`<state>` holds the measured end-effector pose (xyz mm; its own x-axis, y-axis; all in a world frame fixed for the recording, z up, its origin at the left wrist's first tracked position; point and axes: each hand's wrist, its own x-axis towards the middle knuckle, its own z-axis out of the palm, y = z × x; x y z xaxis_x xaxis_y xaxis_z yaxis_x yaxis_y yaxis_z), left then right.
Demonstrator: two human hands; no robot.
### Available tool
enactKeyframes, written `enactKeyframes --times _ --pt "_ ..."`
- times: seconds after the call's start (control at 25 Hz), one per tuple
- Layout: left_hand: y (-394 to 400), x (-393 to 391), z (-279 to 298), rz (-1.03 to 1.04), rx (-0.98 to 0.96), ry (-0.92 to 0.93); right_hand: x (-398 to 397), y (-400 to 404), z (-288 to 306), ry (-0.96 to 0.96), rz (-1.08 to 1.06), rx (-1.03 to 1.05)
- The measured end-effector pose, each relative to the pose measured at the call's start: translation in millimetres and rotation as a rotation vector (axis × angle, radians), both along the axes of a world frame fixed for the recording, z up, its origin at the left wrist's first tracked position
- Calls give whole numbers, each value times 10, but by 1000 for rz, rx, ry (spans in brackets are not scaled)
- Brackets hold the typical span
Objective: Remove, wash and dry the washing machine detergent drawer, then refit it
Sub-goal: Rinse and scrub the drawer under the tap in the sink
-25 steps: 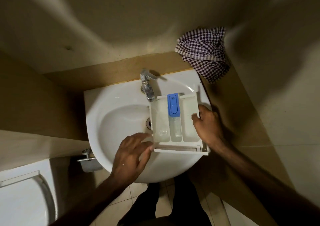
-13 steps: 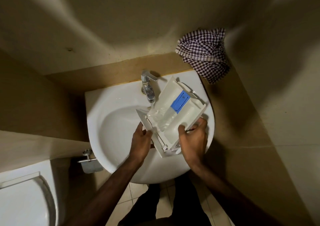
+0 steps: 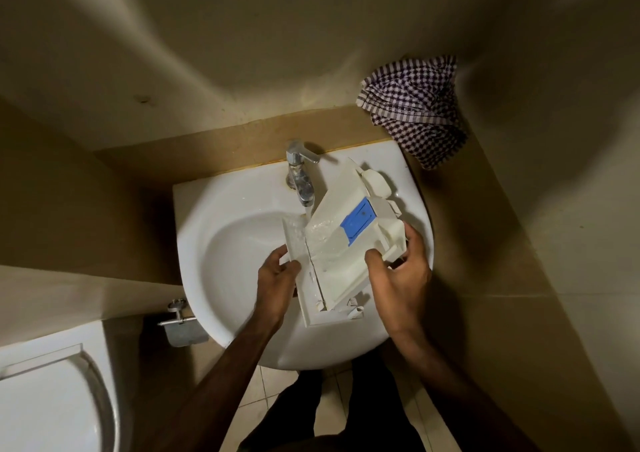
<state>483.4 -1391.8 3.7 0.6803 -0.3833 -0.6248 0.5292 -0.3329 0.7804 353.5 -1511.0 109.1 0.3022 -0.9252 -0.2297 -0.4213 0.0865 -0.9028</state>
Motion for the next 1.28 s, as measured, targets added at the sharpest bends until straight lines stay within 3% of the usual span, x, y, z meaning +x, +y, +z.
enactKeyframes --times 0.16,0.32,0.48,0.72,1.04,1.28 --pt "-181 315 -136 -102 204 -327 -86 216 9 37 31 -39" --pt "-406 479 -162 -130 429 -453 -117 427 -17 11 79 -44" --pt "-362 492 -223 -132 351 -448 -167 448 153 -9 107 4" --pt "-394 550 -157 -195 316 -581 -233 -232 661 106 141 362" --pt "-609 450 51 -132 275 -704 245 -526 740 366 396 164" --pt "-655 502 15 -119 228 -655 172 -232 547 382 232 -95"
